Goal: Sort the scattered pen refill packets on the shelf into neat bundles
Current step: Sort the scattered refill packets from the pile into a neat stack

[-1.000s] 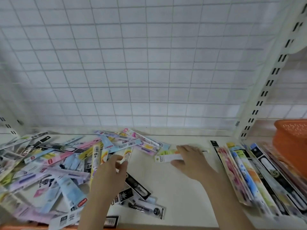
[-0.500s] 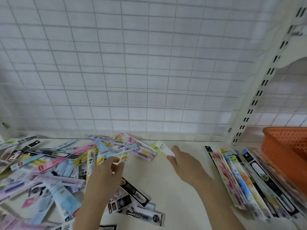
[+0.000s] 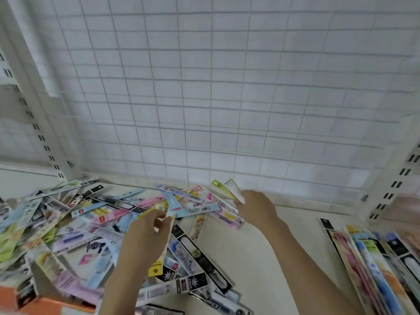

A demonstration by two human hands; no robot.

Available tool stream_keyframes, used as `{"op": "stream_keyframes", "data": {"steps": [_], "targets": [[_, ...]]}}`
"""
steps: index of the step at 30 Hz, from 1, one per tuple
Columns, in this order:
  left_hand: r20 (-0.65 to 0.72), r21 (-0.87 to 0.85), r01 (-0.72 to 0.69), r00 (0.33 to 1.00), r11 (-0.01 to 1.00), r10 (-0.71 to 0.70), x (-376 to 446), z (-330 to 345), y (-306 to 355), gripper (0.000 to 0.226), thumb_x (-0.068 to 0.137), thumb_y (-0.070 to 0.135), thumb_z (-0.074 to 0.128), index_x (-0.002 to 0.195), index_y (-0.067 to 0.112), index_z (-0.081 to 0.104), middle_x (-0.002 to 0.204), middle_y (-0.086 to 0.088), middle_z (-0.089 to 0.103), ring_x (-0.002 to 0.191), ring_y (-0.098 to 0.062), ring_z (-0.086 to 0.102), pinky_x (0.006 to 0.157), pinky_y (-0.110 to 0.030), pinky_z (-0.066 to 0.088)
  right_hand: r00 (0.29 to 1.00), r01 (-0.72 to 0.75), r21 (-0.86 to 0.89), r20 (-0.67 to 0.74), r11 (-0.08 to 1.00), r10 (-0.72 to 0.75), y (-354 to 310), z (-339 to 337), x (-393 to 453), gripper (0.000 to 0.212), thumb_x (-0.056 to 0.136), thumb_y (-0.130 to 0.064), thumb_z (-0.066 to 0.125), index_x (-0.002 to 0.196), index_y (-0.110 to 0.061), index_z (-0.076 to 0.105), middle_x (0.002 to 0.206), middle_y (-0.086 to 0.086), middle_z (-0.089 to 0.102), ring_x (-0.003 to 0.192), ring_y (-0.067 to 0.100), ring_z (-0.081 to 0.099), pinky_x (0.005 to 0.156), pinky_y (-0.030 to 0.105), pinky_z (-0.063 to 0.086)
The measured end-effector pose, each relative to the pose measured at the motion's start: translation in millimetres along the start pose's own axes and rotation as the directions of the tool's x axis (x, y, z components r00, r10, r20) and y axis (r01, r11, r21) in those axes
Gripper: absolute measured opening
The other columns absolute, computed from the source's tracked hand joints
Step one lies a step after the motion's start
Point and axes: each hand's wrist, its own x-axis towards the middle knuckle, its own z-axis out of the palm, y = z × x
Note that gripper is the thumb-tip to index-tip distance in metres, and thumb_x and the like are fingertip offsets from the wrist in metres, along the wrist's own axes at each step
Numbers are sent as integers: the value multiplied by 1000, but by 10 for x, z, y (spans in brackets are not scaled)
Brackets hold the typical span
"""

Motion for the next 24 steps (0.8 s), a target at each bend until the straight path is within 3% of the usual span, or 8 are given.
{"op": "stream_keyframes", "data": {"steps": [2,4,8,10,12,14,21,24], "targets": [[-10,18,15,1000,1000,-14,10,-39,-37,28,93,27,51,114,12,62,100,-5,69,84,-22,61,74,-26,45,1000,19,-13,17,1000,-18,-52,48,107,30,92,-38,51,108,-15,58,104,5,65,89,25,59,66,28,42],[-18,23,25,1000,999,-25,30,-54,-67,27,93,27,51,114,13,62,102,-5,69,81,-21,60,72,-25,43,996,33,-44,86,998,-29,-79,84,183,51,83,-57,57,111,-15,54,105,5,57,85,22,54,62,28,39],[-29,39,25,999,999,-24,55,-55,-59,29,93,29,50,116,15,61,103,-3,68,83,-21,60,72,-25,44,963,23,-110,271,994,7,-74,187,257,91,64,-72,65,129,-12,40,121,9,43,109,27,54,80,34,44],[-30,39,18,999,999,-17,70,-40,-36,30,93,29,50,117,14,60,103,-3,68,86,-22,62,76,-27,47,950,30,-87,311,996,-2,-57,194,256,81,64,-66,69,121,-13,45,111,5,48,97,22,57,74,31,45],[-26,35,4,1000,999,-3,100,-17,0,29,94,28,49,115,14,61,99,-1,68,82,-19,60,73,-26,45,942,28,19,334,999,-32,-21,173,245,49,68,-53,74,92,-17,51,83,-3,52,69,13,54,57,24,41],[-23,42,-31,999,999,32,157,14,47,27,94,27,49,112,13,63,98,-1,68,80,-18,57,73,-25,44,925,-6,121,378,993,-41,21,146,225,32,71,-40,74,72,-20,49,67,-5,52,56,11,52,47,21,38],[29,52,-78,997,996,76,335,161,180,27,94,27,49,112,12,62,108,-3,66,92,-19,59,76,-23,40,929,-14,29,369,999,2,195,-1,40,22,73,-28,64,69,-20,44,66,-3,47,55,15,46,50,25,32],[65,67,-86,995,994,82,313,245,196,27,94,30,49,112,15,62,108,0,66,96,-17,60,78,-24,43,929,-56,57,370,997,31,317,-85,-70,18,73,-24,64,82,-12,54,72,0,50,58,18,47,51,25,33]]}}
